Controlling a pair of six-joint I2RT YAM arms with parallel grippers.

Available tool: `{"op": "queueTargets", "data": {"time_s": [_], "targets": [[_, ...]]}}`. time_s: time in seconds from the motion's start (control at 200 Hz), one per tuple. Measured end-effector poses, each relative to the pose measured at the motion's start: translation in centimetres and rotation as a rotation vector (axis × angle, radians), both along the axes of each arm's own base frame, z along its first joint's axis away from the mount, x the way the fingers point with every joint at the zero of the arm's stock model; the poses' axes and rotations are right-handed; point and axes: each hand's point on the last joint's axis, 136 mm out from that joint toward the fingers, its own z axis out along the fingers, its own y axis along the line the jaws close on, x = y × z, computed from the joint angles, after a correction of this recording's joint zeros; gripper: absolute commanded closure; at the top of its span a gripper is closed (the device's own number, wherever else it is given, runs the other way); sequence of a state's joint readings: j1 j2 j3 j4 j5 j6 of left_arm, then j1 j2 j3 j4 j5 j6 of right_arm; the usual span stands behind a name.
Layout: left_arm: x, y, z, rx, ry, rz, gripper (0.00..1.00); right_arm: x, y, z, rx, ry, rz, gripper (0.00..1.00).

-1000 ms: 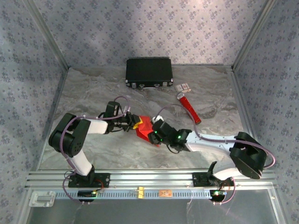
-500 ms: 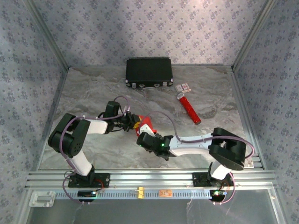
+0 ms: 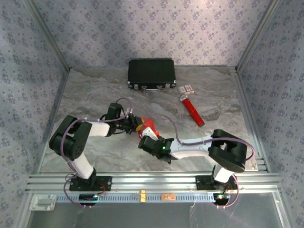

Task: Fold a paper plane with a square sheet of paper (pick it up from the middle)
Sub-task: Fourth fold the wing at the center of the table.

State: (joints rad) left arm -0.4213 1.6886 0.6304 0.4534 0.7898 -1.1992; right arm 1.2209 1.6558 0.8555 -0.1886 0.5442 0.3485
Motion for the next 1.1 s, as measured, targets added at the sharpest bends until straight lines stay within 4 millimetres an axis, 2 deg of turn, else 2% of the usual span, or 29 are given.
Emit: {"op": "queueTargets", "data": {"time_s": [0.24,0.635,0.869,1.099], "targets": [[0.0,0.0,0.0,-0.001,0.003,0.002,0.9,0.0,-0.1,-0.9,-0.022,0.008,-0.002,0.68],[0.0,0.0,0.0,-0.001,0.006,0.003,0.91,0.0,-0.2,-1.3,-0.032,0.01,-0.003,0.81],[0.0,0.0,0.0,-0.001,0.008,0.004,0.83,0.0,-0.1,-1.3,-0.028,0.009,-0.002,0.84],[0.0,0.1,-0.2,0.005,0.012,0.006,0.88,0.0,0.0,-1.2,-0.025,0.008,-0.002,0.82]]}}
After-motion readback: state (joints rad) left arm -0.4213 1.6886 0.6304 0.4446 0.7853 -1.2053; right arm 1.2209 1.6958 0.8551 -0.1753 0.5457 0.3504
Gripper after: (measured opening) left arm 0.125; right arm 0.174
